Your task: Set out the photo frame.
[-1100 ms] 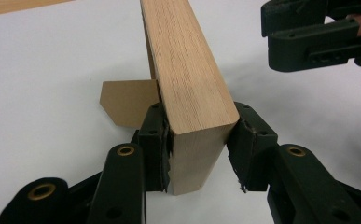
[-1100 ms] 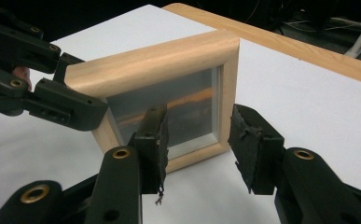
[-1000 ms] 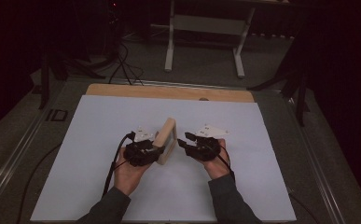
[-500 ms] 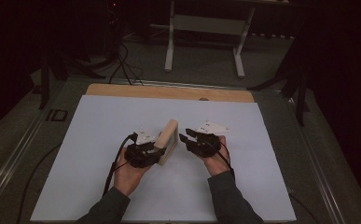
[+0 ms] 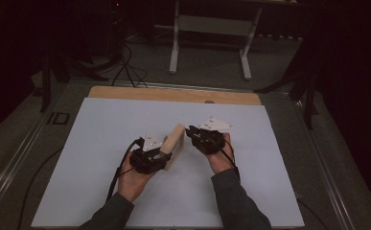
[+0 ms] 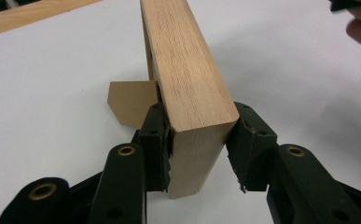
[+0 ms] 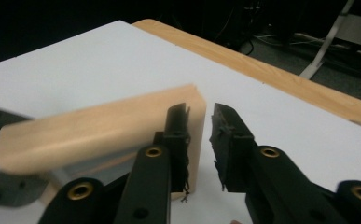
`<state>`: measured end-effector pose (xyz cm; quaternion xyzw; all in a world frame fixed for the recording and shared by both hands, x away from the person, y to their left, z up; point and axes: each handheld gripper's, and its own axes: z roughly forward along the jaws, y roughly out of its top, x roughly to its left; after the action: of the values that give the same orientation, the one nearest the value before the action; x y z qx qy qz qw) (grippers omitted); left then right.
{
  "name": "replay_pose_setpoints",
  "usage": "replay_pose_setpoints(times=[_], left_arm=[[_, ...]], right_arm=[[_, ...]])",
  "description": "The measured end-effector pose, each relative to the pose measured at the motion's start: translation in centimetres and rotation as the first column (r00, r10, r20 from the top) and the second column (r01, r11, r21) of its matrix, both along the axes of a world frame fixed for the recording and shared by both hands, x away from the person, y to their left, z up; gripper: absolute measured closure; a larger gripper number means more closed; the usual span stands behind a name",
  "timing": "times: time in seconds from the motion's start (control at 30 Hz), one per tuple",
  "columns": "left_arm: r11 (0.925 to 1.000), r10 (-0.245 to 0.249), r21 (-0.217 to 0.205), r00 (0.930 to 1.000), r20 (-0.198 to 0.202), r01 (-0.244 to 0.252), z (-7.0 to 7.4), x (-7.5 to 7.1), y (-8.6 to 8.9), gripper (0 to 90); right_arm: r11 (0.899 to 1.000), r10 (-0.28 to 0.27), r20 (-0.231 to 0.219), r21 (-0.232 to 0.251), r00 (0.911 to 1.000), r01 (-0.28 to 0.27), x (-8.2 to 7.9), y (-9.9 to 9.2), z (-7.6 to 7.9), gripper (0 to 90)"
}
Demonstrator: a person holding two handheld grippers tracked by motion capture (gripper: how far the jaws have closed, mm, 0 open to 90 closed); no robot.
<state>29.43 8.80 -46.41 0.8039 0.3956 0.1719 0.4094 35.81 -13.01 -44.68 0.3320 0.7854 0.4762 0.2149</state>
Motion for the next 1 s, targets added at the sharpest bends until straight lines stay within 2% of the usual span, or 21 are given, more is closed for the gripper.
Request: replay_pose_setpoints(times=[0.17,0.47,1.0], left_arm=[[0.9999,-0.010,0.012,0.9999,0.007,0.010,0.0,-0.1,-0.1,61.0],[0.9997,-0.016,0.016,0.9998,0.011,0.016,0.0,-0.2,-0.2,61.0],[0.9987,-0.036,0.037,0.9992,0.018,0.036,0.1,-0.4,-0.3,60.9]], right_arm=[[1.000,-0.002,0.013,0.009,0.9999,0.001,0.7,0.5,0.7,87.7],[0.999,0.035,0.032,-0.004,0.9989,-0.035,1.5,2.1,1.6,89.5],[0.997,0.036,-0.020,-0.065,0.9991,-0.038,3.5,4.3,0.8,89.7]])
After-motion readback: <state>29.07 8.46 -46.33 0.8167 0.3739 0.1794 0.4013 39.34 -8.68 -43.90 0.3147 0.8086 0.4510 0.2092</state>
